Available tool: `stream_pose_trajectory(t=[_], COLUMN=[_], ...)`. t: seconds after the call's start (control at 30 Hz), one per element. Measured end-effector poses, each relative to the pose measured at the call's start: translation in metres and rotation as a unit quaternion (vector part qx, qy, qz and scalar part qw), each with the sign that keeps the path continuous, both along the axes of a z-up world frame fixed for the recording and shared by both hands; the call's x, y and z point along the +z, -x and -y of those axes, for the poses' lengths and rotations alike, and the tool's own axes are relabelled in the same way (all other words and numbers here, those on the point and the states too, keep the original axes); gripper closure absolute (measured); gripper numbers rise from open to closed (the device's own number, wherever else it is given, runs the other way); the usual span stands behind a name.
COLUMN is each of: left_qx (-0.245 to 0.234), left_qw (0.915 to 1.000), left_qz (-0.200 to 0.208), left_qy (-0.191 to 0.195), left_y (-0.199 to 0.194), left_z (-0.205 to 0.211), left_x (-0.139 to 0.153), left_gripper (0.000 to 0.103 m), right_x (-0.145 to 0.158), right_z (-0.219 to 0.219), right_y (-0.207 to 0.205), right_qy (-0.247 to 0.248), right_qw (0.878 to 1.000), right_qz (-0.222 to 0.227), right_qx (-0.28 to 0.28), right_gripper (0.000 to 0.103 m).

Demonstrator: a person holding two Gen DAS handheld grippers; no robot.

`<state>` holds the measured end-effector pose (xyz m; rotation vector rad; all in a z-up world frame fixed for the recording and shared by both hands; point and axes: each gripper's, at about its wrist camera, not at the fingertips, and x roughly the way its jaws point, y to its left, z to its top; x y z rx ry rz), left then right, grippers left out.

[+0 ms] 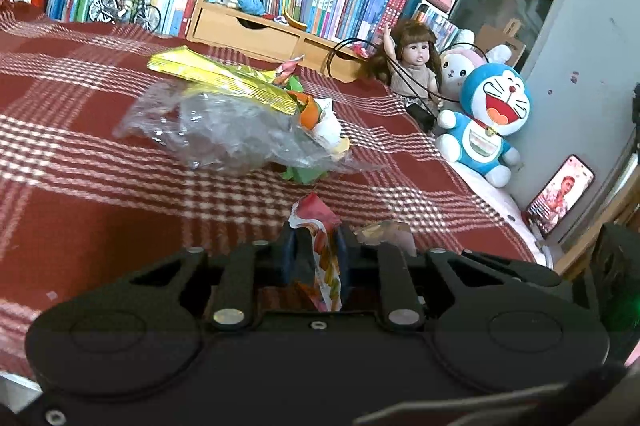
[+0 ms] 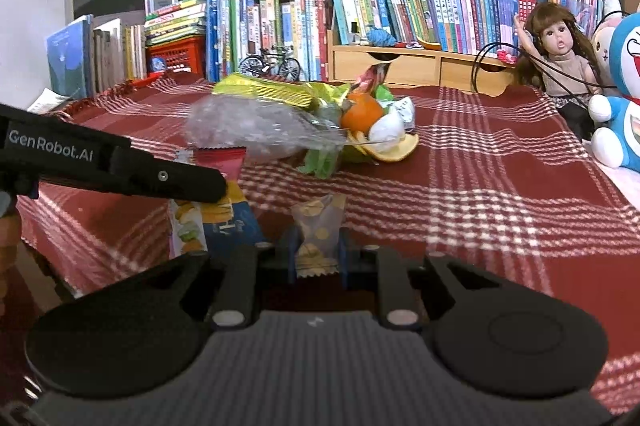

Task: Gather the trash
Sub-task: 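Grasp the colorful snack wrapper with the left gripper while the right gripper grasps a small clear wrapper, then lower both wrappers into the black trash bag and open both grippers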

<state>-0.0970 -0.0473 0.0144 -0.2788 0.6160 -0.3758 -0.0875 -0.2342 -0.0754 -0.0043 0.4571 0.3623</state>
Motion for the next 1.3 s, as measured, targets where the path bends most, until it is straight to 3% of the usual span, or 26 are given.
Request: stream_pose_trajectory(t=[0.23,0.53,0.77,0.9,1.0,1.2,1.27,1.3], left_qx=[0.011,0.015,0.022,0.032,0.046,0.040,0.039,0.039], left_qw=[0.9994,0.9949,0.9807,0.9661,0.9557,0.9503,0.9496,0.9494], left_qz=[0.008,-0.045,-0.142,-0.193,-0.239,-0.255,-0.255,-0.255], left_qy=[-0.032,-0.089,-0.133,-0.168,-0.165,-0.174,-0.179,-0.179], left_y=[0.055,0.106,0.108,0.097,0.088,0.091,0.088,0.089], left_z=[-0.022,-0.041,-0.043,-0.041,-0.044,-0.041,-0.035,-0.035], left_x=[0.003,-0.032,-0.091,-0.139,-0.167,-0.181,-0.181,-0.182], left_gripper=[0.083,0.083,0.083,0.083,0.083,0.082,0.080,0.080], right_x=[0.001,-0.025,-0.080,-0.118,-0.137,-0.149,-0.150,-0.150], right_z=[-0.012,-0.034,-0.054,-0.060,-0.059,-0.059,-0.058,-0.058], right_y=[0.038,0.086,0.087,0.075,0.065,0.062,0.060,0.060], right_qy=[-0.016,-0.001,0.027,0.031,0.029,0.031,0.030,0.029], right_qw=[1.000,0.997,0.983,0.971,0.964,0.959,0.959,0.959], right_qz=[-0.008,-0.067,-0.169,-0.227,-0.258,-0.273,-0.275,-0.275], right_qx=[0.018,0.048,0.066,0.071,0.063,0.062,0.062,0.061], right_gripper=[0.078,0.078,0.077,0.077,0.077,0.072,0.055,0.054])
